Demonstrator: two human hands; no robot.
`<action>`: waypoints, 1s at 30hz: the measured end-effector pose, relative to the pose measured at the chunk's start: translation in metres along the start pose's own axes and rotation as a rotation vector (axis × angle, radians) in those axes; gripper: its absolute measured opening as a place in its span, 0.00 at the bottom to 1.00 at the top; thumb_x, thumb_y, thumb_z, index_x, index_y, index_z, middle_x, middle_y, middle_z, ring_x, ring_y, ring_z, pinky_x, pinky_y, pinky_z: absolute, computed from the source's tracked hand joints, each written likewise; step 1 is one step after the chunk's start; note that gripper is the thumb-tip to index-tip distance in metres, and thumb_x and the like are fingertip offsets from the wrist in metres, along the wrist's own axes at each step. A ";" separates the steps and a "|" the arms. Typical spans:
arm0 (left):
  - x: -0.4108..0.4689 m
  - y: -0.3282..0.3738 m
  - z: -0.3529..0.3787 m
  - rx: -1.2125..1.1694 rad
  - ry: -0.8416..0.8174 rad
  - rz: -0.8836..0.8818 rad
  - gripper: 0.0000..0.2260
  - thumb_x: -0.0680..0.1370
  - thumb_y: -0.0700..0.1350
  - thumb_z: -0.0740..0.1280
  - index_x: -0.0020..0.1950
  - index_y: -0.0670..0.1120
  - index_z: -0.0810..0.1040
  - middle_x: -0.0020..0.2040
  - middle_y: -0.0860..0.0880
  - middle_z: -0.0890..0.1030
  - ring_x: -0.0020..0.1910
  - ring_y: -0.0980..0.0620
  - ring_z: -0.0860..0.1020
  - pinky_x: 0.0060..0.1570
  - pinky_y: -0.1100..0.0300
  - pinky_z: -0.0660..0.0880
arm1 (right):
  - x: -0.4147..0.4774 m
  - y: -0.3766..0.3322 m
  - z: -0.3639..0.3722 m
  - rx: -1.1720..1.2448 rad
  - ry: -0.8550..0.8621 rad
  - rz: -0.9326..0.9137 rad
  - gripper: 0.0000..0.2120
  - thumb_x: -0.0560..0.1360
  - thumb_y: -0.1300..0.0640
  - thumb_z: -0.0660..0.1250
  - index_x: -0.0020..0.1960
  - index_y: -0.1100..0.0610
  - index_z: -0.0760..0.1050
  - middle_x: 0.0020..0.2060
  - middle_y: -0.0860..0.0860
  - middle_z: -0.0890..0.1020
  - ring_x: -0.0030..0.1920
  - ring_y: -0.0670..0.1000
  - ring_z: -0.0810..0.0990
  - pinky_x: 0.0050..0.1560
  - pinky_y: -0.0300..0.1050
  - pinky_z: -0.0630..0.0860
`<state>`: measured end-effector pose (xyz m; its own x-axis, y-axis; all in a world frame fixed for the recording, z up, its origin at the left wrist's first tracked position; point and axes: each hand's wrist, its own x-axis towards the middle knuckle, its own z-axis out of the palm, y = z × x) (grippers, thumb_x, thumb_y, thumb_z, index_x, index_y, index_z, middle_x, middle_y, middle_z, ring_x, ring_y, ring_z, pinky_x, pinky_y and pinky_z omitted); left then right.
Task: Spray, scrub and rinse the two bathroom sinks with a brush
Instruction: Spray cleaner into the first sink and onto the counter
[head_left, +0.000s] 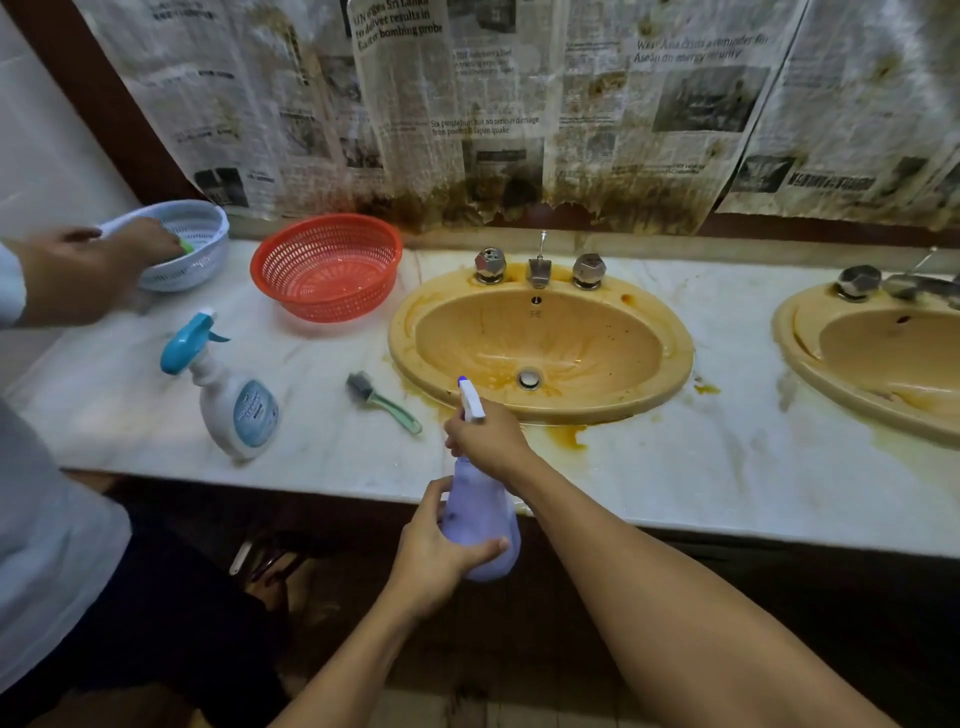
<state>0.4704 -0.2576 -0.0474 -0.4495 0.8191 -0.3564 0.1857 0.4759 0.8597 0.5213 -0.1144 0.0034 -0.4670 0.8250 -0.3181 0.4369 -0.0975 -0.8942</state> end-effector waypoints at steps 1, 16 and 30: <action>-0.004 -0.002 0.005 0.001 0.015 -0.012 0.38 0.66 0.51 0.84 0.70 0.56 0.68 0.60 0.55 0.75 0.63 0.52 0.75 0.60 0.56 0.74 | -0.004 -0.002 0.001 -0.040 0.007 0.002 0.08 0.71 0.54 0.63 0.41 0.59 0.77 0.35 0.53 0.86 0.40 0.56 0.84 0.50 0.59 0.81; -0.057 -0.011 0.046 -0.004 -0.055 0.003 0.37 0.61 0.61 0.84 0.63 0.66 0.68 0.60 0.64 0.75 0.62 0.56 0.76 0.57 0.58 0.76 | -0.054 0.040 -0.027 -0.103 0.021 0.037 0.15 0.70 0.43 0.67 0.43 0.56 0.77 0.38 0.51 0.84 0.44 0.55 0.83 0.53 0.56 0.80; -0.068 0.017 0.107 0.056 -0.250 0.074 0.39 0.66 0.55 0.83 0.71 0.61 0.65 0.67 0.58 0.72 0.68 0.53 0.72 0.66 0.51 0.74 | -0.090 0.081 -0.106 0.001 0.084 0.068 0.29 0.66 0.29 0.68 0.55 0.49 0.72 0.49 0.47 0.80 0.54 0.54 0.80 0.64 0.62 0.74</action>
<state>0.5975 -0.2709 -0.0479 -0.2047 0.9027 -0.3786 0.2611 0.4231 0.8677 0.6805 -0.1373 -0.0073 -0.3706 0.8601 -0.3506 0.4644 -0.1553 -0.8719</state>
